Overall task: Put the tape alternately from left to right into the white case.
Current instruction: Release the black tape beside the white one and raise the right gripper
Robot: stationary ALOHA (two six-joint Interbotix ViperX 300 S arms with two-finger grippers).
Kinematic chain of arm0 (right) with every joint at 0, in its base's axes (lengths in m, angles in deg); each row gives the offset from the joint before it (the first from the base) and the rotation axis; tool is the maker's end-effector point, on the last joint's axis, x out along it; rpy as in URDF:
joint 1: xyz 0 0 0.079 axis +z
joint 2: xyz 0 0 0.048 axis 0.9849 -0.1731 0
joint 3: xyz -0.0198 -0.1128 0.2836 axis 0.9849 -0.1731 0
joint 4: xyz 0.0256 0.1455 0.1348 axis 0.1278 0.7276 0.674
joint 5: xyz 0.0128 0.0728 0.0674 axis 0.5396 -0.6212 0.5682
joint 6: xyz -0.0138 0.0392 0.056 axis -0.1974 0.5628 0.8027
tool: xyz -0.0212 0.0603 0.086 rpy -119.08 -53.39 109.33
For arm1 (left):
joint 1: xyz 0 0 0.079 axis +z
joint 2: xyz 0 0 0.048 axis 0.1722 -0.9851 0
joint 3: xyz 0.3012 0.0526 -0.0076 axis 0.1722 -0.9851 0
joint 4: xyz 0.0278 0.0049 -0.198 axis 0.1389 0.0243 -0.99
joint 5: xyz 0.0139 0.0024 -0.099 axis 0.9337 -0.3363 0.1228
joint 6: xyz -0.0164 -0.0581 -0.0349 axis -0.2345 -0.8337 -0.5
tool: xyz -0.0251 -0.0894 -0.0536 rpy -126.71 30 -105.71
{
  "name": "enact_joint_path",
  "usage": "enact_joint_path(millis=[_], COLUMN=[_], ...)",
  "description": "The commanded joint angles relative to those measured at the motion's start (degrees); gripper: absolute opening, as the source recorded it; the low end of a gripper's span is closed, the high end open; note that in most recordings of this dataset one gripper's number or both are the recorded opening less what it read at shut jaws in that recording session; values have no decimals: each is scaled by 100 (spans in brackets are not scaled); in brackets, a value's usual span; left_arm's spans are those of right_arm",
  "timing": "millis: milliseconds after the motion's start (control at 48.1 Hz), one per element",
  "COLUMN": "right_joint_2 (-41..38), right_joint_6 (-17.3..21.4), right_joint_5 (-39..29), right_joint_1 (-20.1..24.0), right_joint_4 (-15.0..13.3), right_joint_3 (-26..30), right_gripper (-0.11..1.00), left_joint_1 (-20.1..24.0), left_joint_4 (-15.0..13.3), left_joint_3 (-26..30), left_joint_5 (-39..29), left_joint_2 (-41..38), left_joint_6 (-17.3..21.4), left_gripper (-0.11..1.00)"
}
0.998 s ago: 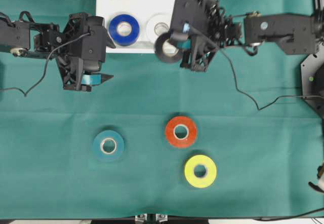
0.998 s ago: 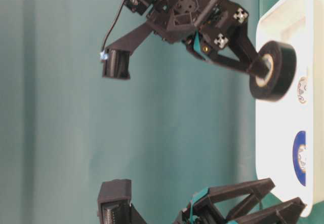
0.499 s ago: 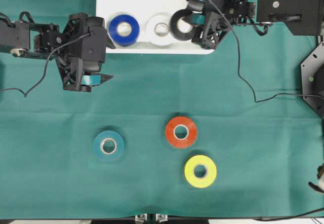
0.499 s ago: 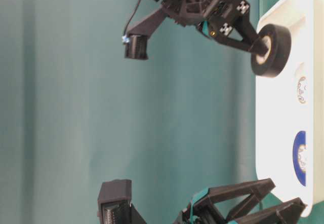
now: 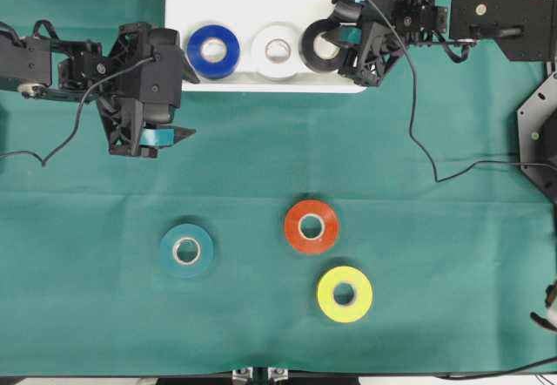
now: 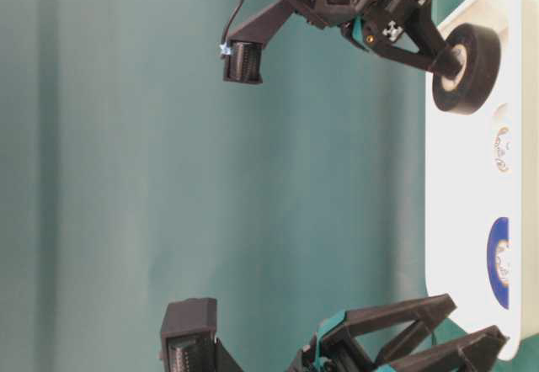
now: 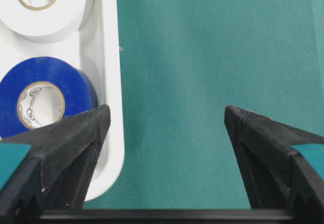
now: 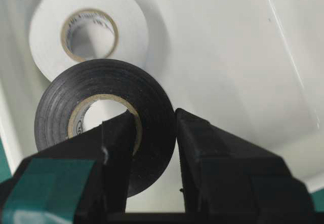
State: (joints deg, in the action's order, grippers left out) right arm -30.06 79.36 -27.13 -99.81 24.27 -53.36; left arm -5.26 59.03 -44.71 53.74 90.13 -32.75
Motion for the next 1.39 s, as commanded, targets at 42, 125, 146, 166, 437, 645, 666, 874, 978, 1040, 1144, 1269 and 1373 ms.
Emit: enact_joint_path(millis=[42, 125, 146, 166, 437, 645, 666, 874, 978, 1040, 1144, 1269, 1373], right_joint_2=[105, 105, 105, 105, 105, 105, 105, 105, 105, 105, 105, 105, 132], right_joint_6=[0, 0, 0, 0, 35, 44, 44, 35, 44, 44, 44, 44, 53], right_joint_5=[114, 114, 105, 97, 44, -62, -79, -176, -176, -185, -185, -176, -185], right_joint_1=[18, 9, 18, 18, 18, 18, 18, 18, 9, 18, 26, 105, 229], right_joint_4=[-9, -9, -9, -9, -9, -9, -9, -9, -9, -18, -18, -18, 0], right_joint_3=[53, 44, 53, 44, 44, 44, 44, 44, 44, 44, 53, 44, 44], right_gripper=[26, 26, 26, 26, 26, 39, 46, 88, 86, 86, 86, 86, 86], left_joint_1=[-18, -18, -9, -18, -18, -18, -18, -18, -18, -18, -18, -26, -35], left_joint_4=[-9, -9, -9, -9, -9, -9, -9, -9, -9, -9, 0, -9, -9], left_joint_3=[62, 62, 53, 53, 62, 53, 53, 53, 53, 53, 53, 53, 53], left_joint_5=[62, 53, 53, 62, 62, 53, 53, 53, 53, 53, 53, 53, 53], left_joint_2=[79, 79, 70, 79, 70, 79, 70, 70, 79, 70, 70, 70, 70], left_joint_6=[-9, -9, -9, -9, -9, -9, -9, -9, -9, -9, -9, -9, -9], left_gripper=[56, 56, 56, 56, 56, 56, 56, 56, 56, 56, 55, 56, 55])
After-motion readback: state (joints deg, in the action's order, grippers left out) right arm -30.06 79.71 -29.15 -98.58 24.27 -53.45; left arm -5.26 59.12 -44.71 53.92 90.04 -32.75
